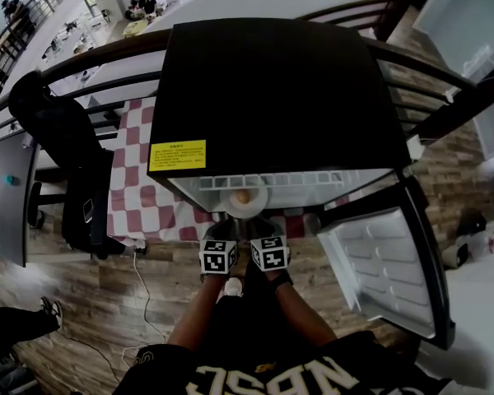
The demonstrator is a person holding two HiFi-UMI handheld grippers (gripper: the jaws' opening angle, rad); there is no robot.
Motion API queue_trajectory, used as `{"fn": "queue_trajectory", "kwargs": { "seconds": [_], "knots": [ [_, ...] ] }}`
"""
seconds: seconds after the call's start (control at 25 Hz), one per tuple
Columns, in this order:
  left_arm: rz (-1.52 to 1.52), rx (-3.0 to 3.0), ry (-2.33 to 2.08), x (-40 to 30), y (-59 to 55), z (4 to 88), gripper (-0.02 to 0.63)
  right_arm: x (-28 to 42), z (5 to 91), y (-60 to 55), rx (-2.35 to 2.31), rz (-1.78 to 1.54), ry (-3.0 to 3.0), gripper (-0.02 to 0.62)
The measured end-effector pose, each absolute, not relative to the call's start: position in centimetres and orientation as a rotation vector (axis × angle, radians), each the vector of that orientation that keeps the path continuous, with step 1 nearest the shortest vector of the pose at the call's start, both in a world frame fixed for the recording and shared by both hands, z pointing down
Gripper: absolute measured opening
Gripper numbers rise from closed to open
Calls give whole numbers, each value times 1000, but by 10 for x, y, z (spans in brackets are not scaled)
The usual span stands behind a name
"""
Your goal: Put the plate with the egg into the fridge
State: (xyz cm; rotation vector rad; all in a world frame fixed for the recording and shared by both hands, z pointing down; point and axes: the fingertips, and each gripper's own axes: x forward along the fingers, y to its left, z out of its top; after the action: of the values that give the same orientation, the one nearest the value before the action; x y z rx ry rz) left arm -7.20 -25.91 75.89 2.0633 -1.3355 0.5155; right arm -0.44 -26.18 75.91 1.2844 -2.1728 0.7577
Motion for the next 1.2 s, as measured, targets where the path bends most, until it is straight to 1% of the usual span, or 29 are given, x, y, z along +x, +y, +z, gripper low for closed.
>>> {"fn": "queue_trajectory", "kwargs": {
  "seconds": [0.36, 1.2],
  "knots": [
    [552, 2044, -1315, -67, -270, 766, 21, -9, 764, -272, 1266, 768, -2166, 37],
    [504, 1968, -1394, -72, -318, 763, 21, -15, 754, -320, 1250, 780, -2202, 37]
  ]
}}
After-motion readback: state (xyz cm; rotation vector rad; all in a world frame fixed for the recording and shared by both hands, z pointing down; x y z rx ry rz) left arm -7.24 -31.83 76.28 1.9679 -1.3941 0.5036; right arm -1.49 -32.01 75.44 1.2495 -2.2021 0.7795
